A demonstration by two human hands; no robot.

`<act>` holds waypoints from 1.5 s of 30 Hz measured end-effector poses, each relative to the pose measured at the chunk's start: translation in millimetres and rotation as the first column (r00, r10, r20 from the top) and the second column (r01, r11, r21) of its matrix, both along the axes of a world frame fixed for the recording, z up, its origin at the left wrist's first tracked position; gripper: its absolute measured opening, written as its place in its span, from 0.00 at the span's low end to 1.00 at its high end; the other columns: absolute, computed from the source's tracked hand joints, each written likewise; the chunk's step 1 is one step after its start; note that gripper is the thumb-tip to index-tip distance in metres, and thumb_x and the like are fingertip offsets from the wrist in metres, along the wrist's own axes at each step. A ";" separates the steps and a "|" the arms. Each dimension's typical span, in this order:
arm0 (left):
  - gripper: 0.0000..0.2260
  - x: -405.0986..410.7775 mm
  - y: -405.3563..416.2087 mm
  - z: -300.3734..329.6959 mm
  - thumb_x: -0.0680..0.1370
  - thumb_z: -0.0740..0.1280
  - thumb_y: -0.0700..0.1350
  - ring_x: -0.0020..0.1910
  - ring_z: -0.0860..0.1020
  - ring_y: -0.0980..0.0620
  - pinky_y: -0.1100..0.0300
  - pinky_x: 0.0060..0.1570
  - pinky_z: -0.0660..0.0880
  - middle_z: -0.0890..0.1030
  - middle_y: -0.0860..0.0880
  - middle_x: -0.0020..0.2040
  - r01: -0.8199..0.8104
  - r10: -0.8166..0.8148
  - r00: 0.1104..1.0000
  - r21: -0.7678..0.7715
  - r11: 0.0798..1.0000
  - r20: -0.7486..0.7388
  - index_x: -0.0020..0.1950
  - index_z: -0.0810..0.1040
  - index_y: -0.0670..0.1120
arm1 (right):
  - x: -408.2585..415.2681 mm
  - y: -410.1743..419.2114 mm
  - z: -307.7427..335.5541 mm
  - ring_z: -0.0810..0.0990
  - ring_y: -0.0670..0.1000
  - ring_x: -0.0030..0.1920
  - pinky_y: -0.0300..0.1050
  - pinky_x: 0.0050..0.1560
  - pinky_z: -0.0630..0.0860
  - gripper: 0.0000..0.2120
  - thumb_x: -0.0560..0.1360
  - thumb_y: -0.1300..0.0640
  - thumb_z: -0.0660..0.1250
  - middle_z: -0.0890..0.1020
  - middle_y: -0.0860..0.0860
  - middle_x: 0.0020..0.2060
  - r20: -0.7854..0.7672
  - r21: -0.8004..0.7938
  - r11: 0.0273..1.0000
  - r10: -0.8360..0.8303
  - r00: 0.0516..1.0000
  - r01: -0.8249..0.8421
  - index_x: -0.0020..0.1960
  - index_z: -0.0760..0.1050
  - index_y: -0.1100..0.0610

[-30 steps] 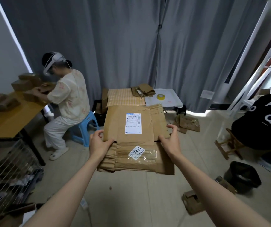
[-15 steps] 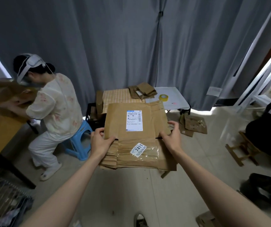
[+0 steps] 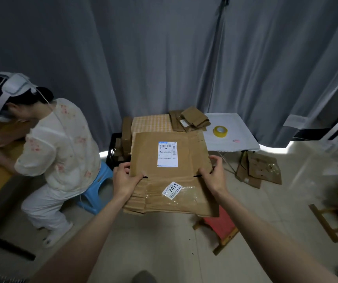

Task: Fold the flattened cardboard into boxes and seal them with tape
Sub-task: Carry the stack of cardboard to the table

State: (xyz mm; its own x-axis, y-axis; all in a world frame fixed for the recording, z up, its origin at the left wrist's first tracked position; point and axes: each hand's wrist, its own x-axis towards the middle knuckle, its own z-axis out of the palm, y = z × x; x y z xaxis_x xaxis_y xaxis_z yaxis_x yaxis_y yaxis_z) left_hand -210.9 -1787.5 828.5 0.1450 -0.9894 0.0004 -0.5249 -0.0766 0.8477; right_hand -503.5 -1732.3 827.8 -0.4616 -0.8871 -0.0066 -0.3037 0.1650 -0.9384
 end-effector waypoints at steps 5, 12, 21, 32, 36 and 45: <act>0.30 2.5 -90.1 -16.9 0.66 0.80 0.52 0.46 0.80 0.52 0.49 0.53 0.79 0.77 0.44 0.56 -0.006 0.006 1.000 0.032 0.999 -0.001 0.65 0.74 0.47 | 1.6 -84.5 -5.8 0.76 0.55 0.60 0.56 0.61 0.75 0.25 0.71 0.60 0.72 0.76 0.52 0.59 0.014 0.006 1.000 -0.009 1.000 0.009 0.61 0.64 0.45; 0.32 -8.1 -248.7 -38.2 0.63 0.80 0.55 0.47 0.80 0.52 0.52 0.54 0.79 0.78 0.44 0.56 0.088 -0.088 0.996 0.030 0.996 -0.009 0.63 0.76 0.46 | -7.1 -216.8 -28.7 0.79 0.53 0.51 0.57 0.55 0.79 0.26 0.72 0.55 0.72 0.77 0.52 0.54 0.018 0.063 0.994 -0.092 0.996 0.091 0.62 0.62 0.41; 0.29 -72.7 -413.3 -31.6 0.66 0.81 0.48 0.50 0.77 0.52 0.59 0.50 0.75 0.76 0.45 0.58 0.310 -0.311 0.950 0.048 0.950 0.009 0.64 0.75 0.46 | -43.2 -320.9 -34.4 0.81 0.52 0.47 0.47 0.46 0.79 0.25 0.72 0.58 0.72 0.79 0.54 0.51 0.087 0.110 0.950 -0.302 0.949 0.292 0.63 0.63 0.46; 0.27 -246.8 -519.8 -78.1 0.60 0.81 0.52 0.49 0.77 0.55 0.51 0.55 0.78 0.77 0.46 0.56 0.525 -0.533 0.845 0.134 0.840 0.033 0.55 0.75 0.53 | -173.6 -363.9 -85.1 0.81 0.54 0.49 0.55 0.52 0.79 0.27 0.71 0.56 0.75 0.79 0.56 0.54 0.102 0.245 0.823 -0.547 0.831 0.512 0.62 0.64 0.45; 0.26 -316.5 -548.9 -89.9 0.64 0.81 0.46 0.50 0.77 0.52 0.58 0.49 0.74 0.77 0.45 0.56 0.551 -0.565 0.824 0.174 0.817 0.044 0.59 0.77 0.47 | -233.1 -386.6 -96.6 0.81 0.58 0.50 0.59 0.55 0.79 0.27 0.71 0.57 0.75 0.80 0.58 0.54 0.113 0.303 0.789 -0.587 0.801 0.535 0.63 0.65 0.46; 0.26 -419.3 -590.2 -122.0 0.64 0.80 0.51 0.51 0.78 0.53 0.52 0.54 0.77 0.77 0.47 0.55 0.582 -0.593 0.804 0.273 0.766 -0.049 0.57 0.74 0.51 | -333.7 -428.6 -113.4 0.82 0.57 0.49 0.58 0.54 0.79 0.26 0.71 0.54 0.75 0.80 0.55 0.54 0.096 0.405 0.741 -0.616 0.782 0.535 0.62 0.64 0.45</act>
